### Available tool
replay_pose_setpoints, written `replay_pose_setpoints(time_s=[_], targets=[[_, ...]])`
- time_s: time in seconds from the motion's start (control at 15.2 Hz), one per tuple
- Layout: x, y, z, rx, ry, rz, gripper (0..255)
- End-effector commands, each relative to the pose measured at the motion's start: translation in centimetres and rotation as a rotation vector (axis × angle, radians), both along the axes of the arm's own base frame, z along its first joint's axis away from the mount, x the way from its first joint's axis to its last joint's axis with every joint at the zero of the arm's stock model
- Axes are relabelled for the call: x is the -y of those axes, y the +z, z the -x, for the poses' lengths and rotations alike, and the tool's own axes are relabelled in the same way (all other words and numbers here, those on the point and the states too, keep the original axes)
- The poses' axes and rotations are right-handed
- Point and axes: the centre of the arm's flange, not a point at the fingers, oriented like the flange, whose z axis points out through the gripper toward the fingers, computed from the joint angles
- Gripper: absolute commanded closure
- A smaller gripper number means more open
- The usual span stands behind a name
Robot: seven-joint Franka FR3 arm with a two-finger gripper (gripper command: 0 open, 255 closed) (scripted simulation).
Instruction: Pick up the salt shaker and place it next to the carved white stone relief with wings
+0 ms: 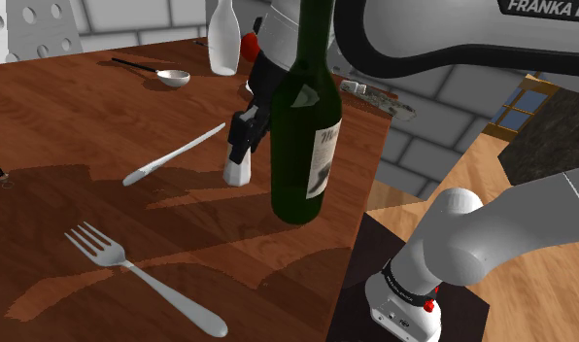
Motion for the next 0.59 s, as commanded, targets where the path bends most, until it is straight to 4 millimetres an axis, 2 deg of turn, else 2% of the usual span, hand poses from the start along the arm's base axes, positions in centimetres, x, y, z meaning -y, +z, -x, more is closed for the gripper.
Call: replay_pose_setpoints(time_s=[0.0,0.2,0.53], targets=[[0.0,-0.1,0.0,-0.003,0.0,0.002,255],[0.0,-0.1,0.0,-0.003,0.0,0.002,255],[0.0,2.5,0.0,-0.003,0.0,0.002,255]])
